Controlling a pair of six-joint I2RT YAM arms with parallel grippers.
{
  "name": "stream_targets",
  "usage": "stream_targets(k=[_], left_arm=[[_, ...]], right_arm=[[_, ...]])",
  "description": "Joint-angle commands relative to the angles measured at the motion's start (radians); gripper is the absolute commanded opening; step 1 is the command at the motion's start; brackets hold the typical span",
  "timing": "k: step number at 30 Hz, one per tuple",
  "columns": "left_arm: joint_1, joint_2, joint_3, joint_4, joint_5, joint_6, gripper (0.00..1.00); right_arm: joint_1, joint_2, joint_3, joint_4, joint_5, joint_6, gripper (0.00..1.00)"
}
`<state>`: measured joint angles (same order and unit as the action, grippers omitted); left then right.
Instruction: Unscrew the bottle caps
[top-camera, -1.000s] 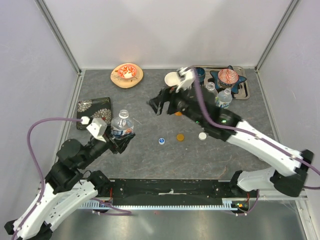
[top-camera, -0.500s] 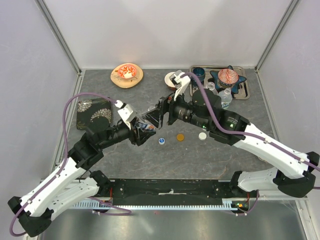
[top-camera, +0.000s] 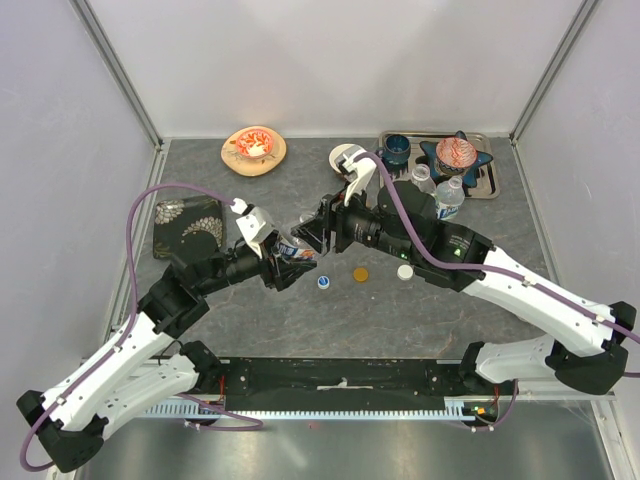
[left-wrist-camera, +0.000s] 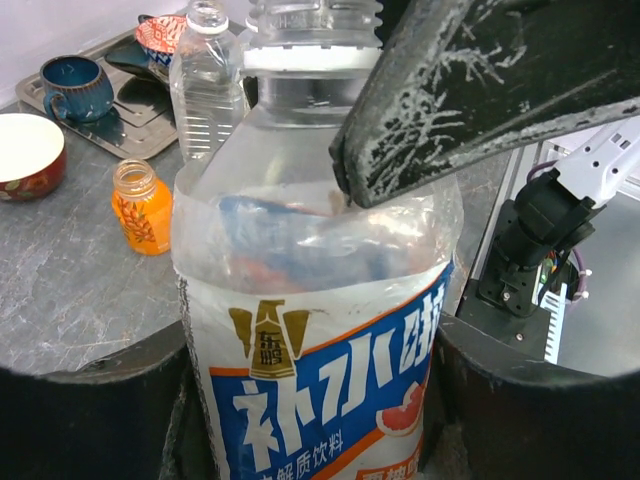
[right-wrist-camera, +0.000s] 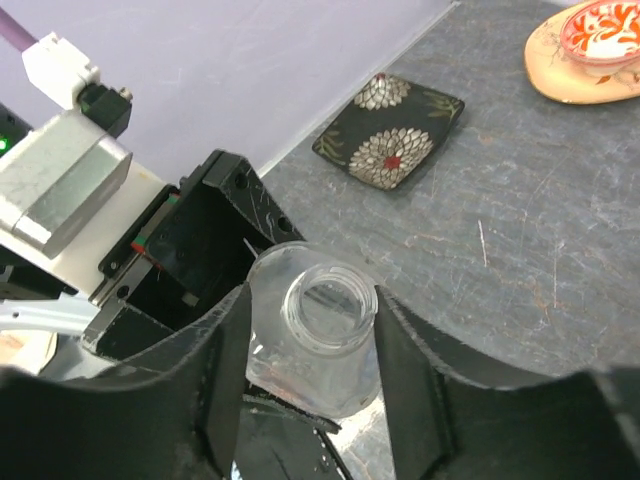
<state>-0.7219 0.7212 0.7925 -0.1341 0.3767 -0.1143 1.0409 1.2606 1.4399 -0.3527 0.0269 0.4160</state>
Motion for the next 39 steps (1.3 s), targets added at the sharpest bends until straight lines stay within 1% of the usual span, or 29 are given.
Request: stream_targets(k=[1,2,4,5,7,8,9,10,11,12,15,18,19,20,21,22,23,24,25,26,27,28,29,32,34,39], left_arm=[[0.003,-0.008,0.037,0.059,0.037,-0.013,0.57],[0.003,-0.008,0.036,0.059,0.048,-0.013,0.57],[0.003,-0.009,0.027,0.060,0.048,-0.016,0.58],[0.003,-0.011,0.024,0.060,0.035,-0.019,0.59],[0.003,-0.014,0.022,0.042,0.001,-0.028,0.66],[0.003,-0.023,0.022,0.030,-0.049,-0.031,0.69],[0.003,-0.031,0.017,0.022,-0.073,-0.033,0.75],[0.003,-0.040,0.013,0.007,-0.100,-0.041,0.78],[0.003,-0.049,0.008,0.001,-0.155,-0.047,0.88],[0.003,-0.071,-0.001,-0.008,-0.185,-0.053,0.99],[0.003,-0.124,-0.012,-0.064,-0.263,-0.070,0.99],[0.003,-0.169,-0.003,-0.151,-0.349,-0.077,0.99],[0.004,-0.199,0.002,-0.179,-0.373,-0.077,0.99],[0.003,-0.213,0.010,-0.252,-0.442,-0.077,0.99],[0.003,-0.227,0.019,-0.286,-0.472,-0.079,0.99],[0.003,-0.267,0.022,-0.324,-0.499,-0.081,0.99],[0.003,-0.288,0.021,-0.378,-0.539,-0.085,0.99],[0.003,-0.313,0.011,-0.401,-0.547,-0.093,0.99],[0.003,-0.336,0.004,-0.416,-0.547,-0.094,0.99],[0.003,-0.388,-0.004,-0.427,-0.535,-0.097,0.99],[0.003,-0.411,-0.021,-0.449,-0.527,-0.105,0.99],[0.003,-0.433,-0.027,-0.456,-0.519,-0.110,0.99],[0.003,-0.472,-0.032,-0.463,-0.512,-0.116,0.99],[0.003,-0.506,-0.044,-0.484,-0.510,-0.130,0.99],[0.003,-0.513,-0.041,-0.502,-0.513,-0.142,0.99],[0.003,-0.510,-0.032,-0.501,-0.476,-0.151,0.99]], right_arm=[[0.004,-0.004,-0.026,0.034,0.015,-0.016,0.52],[0.002,-0.003,-0.030,0.043,0.007,-0.014,0.44],[0.004,-0.001,-0.036,0.049,-0.008,-0.011,0.35],[0.002,-0.001,-0.038,0.050,-0.016,-0.008,0.23],[0.002,-0.004,-0.041,0.052,-0.015,-0.008,0.10],[0.002,-0.009,-0.039,0.050,-0.013,-0.014,0.03],[0.002,-0.010,-0.035,0.052,-0.001,-0.017,0.01],[0.002,-0.012,-0.033,0.050,0.007,-0.022,0.00],[0.002,-0.012,-0.030,0.049,0.014,-0.026,0.00],[0.002,-0.010,-0.023,0.049,0.022,-0.037,0.00],[0.002,-0.001,-0.007,0.043,0.062,-0.054,0.00],[0.002,0.017,0.005,0.043,0.160,-0.068,0.00],[0.002,0.034,0.008,0.046,0.224,-0.089,0.00],[0.002,0.043,0.010,0.052,0.270,-0.098,0.00],[0.002,0.052,0.004,0.064,0.312,-0.112,0.00],[0.002,0.069,-0.010,0.124,0.347,-0.143,0.00],[0.002,0.077,-0.051,0.170,0.420,-0.163,0.00],[0.002,0.088,-0.073,0.213,0.459,-0.180,0.00],[0.002,0.120,-0.088,0.295,0.503,-0.195,0.00],[0.002,0.140,-0.119,0.341,0.574,-0.253,0.00],[0.002,0.164,-0.131,0.391,0.614,-0.276,0.00],[0.001,0.216,-0.137,0.459,0.643,-0.295,0.00],[-0.002,0.245,-0.139,0.484,0.665,-0.321,0.00],[-0.015,0.368,-0.107,0.552,0.725,-0.344,0.00],[-0.030,0.451,-0.079,0.560,0.737,-0.333,0.00],[-0.062,0.569,-0.030,0.621,0.757,-0.327,0.00]])
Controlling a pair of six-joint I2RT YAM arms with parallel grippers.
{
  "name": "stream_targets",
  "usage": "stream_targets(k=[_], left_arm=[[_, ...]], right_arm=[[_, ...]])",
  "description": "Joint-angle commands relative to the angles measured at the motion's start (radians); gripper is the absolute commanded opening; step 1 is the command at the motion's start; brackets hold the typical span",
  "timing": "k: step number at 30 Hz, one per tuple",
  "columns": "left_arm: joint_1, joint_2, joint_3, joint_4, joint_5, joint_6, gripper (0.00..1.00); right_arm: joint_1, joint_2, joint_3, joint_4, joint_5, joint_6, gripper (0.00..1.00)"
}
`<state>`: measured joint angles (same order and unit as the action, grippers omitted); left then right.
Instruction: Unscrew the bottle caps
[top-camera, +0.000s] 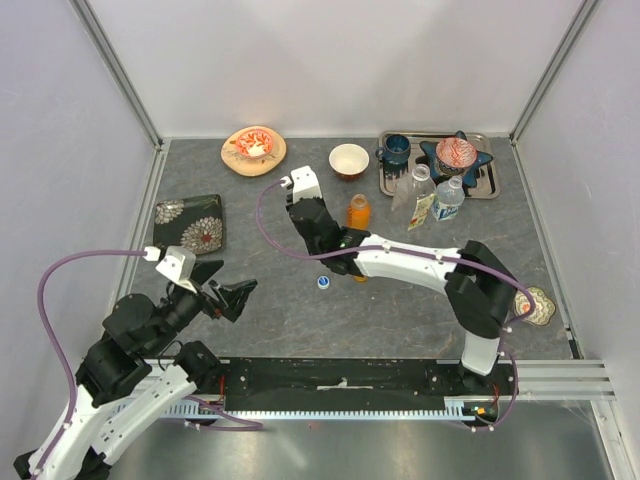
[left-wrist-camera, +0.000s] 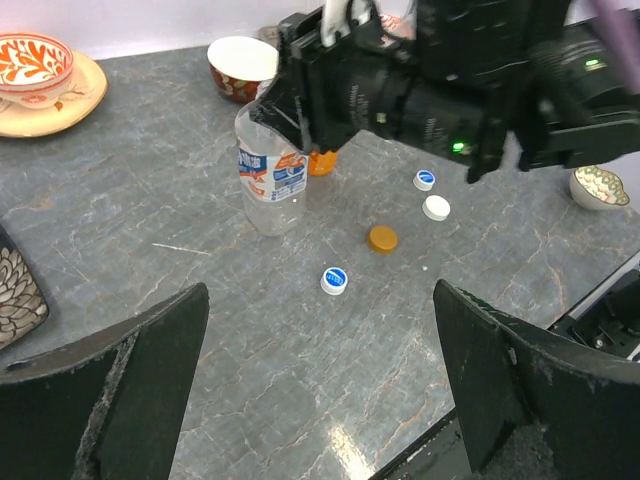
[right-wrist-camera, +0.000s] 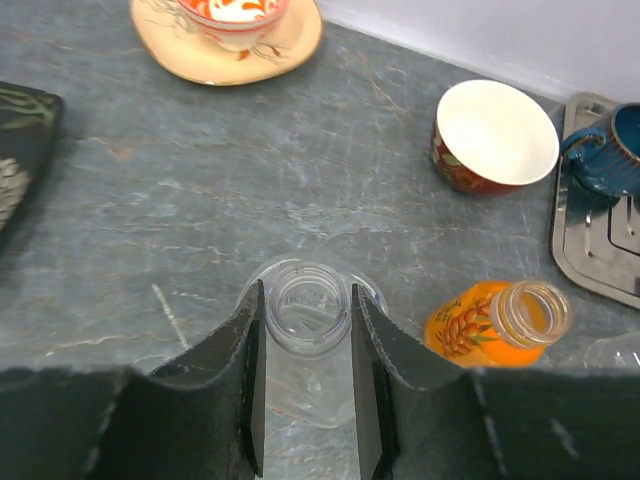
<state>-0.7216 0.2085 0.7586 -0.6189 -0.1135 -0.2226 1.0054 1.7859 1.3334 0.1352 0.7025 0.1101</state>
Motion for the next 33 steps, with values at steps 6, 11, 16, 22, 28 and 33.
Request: stream_targets(k=[6,11,16,22,28,33], left_arm=[[0.002,0.012,0.001,-0.007,0.023,-0.038,0.99],[0.002,0.026,-0.008,0.004,0.020,-0.035,0.99],[0.002,0.038,-0.005,0.016,0.018,-0.029,0.99],[0.002,0.074,-0.010,0.028,0.029,-0.020,0.99],[0.002,0.103,-0.007,0.045,0.038,-0.012,0.99],[0.002,0.115,-0.004,0.058,0.046,-0.004,0.99]], right_arm=[[-0.076,0.116,0.102,0.172,0.091,0.028,0.00],[-0.114,0.161,0.138,0.150,0.071,0.068,0.00],[-0.131,0.155,0.130,0.080,0.038,0.120,0.00],[-0.145,0.138,0.122,-0.005,0.009,0.168,0.24],[-0.151,0.124,0.125,-0.042,0.006,0.177,0.53],[-0.157,0.119,0.141,-0.063,0.006,0.177,0.64]])
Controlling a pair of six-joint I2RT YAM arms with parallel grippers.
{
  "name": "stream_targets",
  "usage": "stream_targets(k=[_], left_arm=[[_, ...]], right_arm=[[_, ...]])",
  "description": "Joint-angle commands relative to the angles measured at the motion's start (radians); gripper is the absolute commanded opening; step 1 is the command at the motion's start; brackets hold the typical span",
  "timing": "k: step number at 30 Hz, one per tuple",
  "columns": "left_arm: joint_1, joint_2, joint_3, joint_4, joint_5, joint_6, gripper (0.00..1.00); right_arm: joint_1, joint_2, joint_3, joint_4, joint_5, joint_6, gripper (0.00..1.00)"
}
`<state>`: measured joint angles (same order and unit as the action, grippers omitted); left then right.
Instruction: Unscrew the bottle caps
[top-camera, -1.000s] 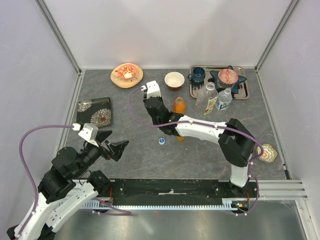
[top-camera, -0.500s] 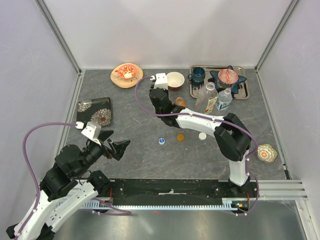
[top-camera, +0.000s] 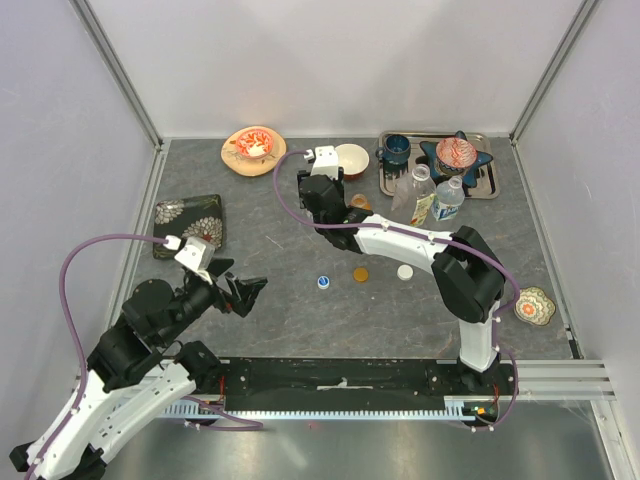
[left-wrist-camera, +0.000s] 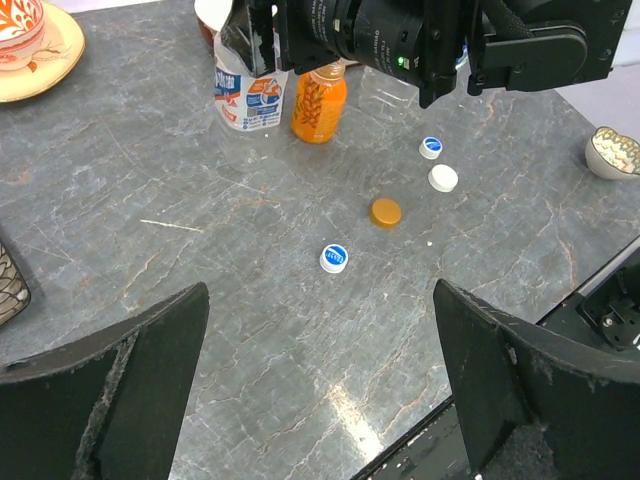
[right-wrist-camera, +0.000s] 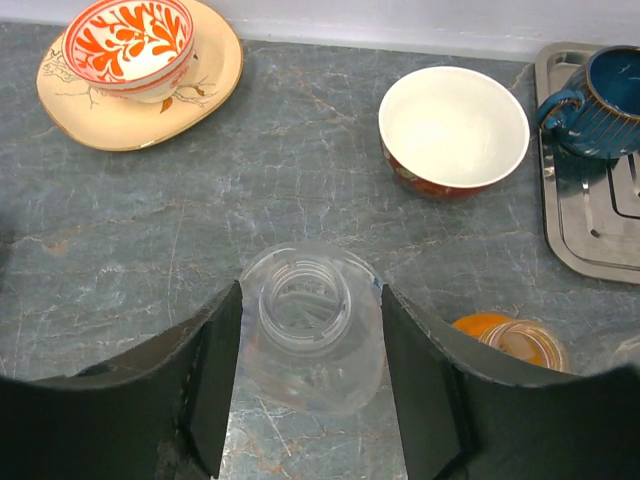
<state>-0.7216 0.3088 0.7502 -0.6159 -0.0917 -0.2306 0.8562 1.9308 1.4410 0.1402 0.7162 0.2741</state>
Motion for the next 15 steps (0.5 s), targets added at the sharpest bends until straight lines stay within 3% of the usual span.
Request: stream_targets(k=[1,15], left_arm=[[0.002,0.018,0.005,0.056,0.026,0.004,0.99],[0.002,0.033,0.000,0.068,0.032,0.011,0.99]], right_arm=[[-0.008,-0.029,0.035,-0.073,-0.008,0.011,0.66],[-0.008,-0.113,0.041,-0.085,-0.017,0.007,0.77]])
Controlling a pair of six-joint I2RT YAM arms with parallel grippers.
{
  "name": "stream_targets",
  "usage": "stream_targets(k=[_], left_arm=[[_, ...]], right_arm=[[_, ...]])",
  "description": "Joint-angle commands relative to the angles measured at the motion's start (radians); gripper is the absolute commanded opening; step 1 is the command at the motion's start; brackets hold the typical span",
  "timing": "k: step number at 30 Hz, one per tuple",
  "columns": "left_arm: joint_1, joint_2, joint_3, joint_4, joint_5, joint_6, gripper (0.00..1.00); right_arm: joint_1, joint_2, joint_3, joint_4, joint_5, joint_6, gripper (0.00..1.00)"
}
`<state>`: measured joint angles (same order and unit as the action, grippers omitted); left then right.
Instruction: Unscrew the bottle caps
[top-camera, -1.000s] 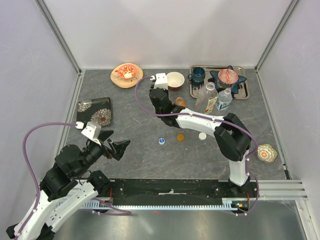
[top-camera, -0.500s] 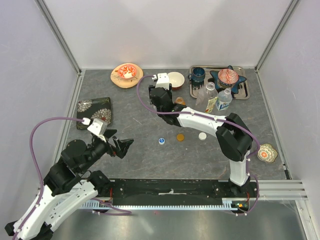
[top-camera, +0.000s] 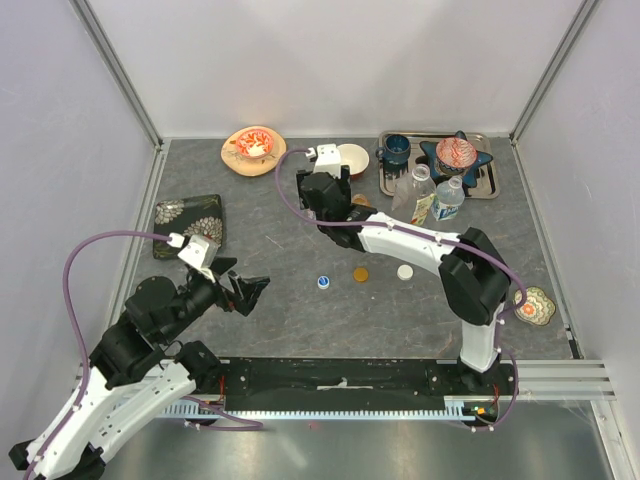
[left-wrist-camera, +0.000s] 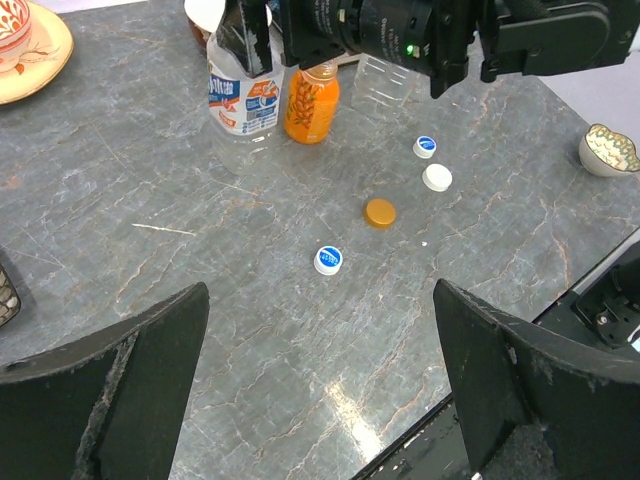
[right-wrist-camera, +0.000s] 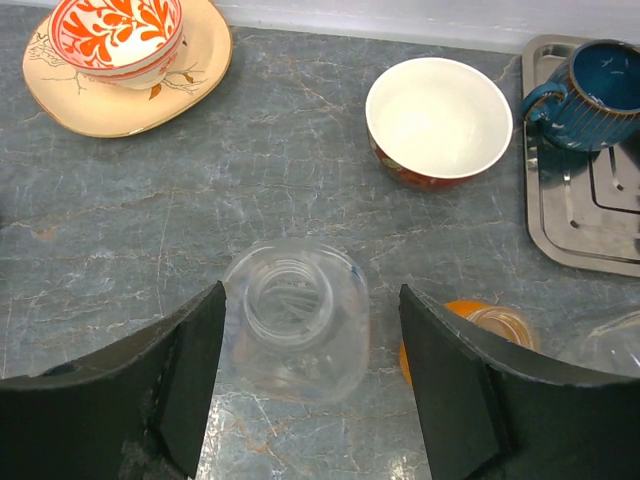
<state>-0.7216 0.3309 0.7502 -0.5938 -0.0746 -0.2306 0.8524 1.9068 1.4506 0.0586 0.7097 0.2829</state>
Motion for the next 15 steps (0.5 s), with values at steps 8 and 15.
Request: stream_targets(k=[8,15], left_arm=[[0.002,0.030,0.000,0.058,0.007,0.005,0.99],[0.002,0.106,-0.003,0.054,-0.105,-0.101,0.99]], right_arm=[[0.034,-0.202,0.030,0.018,0.002,-0.068,0.81],[0.046,-0.490,-0.057,-0.138,-0.003,-0.001,0.82]])
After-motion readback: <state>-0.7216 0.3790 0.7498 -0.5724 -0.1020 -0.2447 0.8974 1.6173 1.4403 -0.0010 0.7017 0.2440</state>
